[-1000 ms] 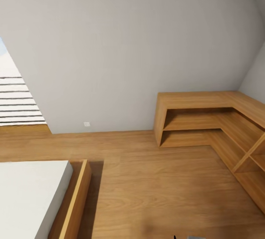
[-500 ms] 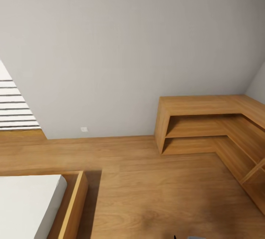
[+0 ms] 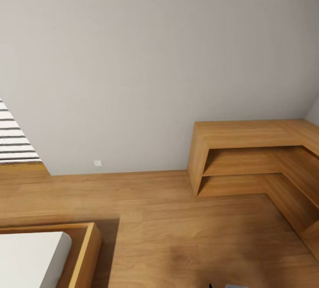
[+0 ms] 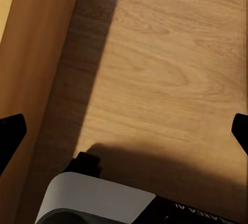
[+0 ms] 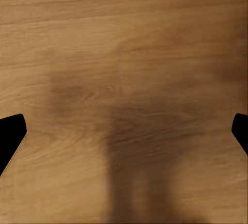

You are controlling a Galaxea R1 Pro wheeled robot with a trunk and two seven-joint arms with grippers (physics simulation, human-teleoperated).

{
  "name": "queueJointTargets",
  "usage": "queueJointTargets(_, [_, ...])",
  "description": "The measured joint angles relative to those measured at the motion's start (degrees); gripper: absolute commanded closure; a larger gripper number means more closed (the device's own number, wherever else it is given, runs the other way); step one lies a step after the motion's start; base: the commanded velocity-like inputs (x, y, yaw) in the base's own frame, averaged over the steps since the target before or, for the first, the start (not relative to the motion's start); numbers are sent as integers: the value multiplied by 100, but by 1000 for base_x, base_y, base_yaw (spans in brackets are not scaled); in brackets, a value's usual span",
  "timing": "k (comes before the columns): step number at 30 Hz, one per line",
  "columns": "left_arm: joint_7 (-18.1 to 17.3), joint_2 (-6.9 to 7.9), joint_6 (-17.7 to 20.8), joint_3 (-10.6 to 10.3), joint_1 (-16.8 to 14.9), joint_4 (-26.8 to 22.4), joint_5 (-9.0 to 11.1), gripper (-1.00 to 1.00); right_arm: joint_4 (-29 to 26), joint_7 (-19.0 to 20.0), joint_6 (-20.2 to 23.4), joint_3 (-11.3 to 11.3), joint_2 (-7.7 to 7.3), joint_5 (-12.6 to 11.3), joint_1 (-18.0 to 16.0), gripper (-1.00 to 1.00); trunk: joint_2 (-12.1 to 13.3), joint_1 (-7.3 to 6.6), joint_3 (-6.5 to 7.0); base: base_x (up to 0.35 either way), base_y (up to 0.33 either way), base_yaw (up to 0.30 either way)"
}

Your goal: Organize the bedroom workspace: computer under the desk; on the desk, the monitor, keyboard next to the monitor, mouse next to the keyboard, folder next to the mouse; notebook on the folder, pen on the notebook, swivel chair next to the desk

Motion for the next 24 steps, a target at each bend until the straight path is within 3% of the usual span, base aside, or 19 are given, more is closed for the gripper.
queueJointTargets(18, [2, -1, -2, -13, 0, 332, -6, -100, -3, -8, 0, -3, 5, -9, 0, -100, 0, 0, 0, 324, 0, 0])
queueJointTargets(24, [7, 0, -6, 2, -1, 340, 1, -100, -9, -9, 0, -8, -12, -17, 1, -100, 0, 3, 10, 85, 0, -110])
